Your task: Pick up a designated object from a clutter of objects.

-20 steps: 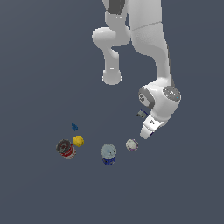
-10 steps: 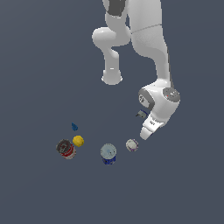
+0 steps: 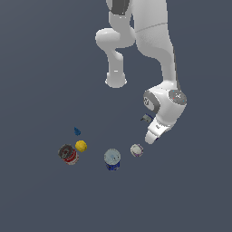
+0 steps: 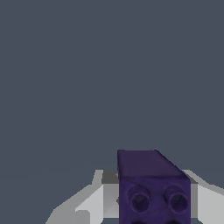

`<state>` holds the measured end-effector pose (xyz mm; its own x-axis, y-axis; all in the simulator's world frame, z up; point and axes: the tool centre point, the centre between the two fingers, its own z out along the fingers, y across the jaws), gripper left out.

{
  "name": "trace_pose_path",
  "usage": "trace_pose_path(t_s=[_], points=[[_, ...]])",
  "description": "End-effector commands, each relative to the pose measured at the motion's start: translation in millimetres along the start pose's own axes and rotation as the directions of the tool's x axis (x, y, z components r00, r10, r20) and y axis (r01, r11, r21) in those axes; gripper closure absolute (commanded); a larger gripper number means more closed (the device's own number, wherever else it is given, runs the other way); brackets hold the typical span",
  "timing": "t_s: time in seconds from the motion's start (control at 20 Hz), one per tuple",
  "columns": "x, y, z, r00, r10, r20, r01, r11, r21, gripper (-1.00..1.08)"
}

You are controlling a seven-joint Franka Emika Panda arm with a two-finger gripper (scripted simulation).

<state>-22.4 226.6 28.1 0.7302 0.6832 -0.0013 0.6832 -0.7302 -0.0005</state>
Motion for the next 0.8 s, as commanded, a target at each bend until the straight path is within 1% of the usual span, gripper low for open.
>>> trace_pose_path(t_s=[0.0, 0.35, 0.75], points=[[-1, 3, -8, 1.0, 0.0, -0.001, 0.0, 1.0, -0.001, 1.08], [-5, 19, -50, 1.0, 0.0, -0.001, 0.0, 1.0, -0.001, 1.08], [-13, 48, -131, 1.0, -0.001, -0.001, 0.001, 1.0, 0.0, 1.08]])
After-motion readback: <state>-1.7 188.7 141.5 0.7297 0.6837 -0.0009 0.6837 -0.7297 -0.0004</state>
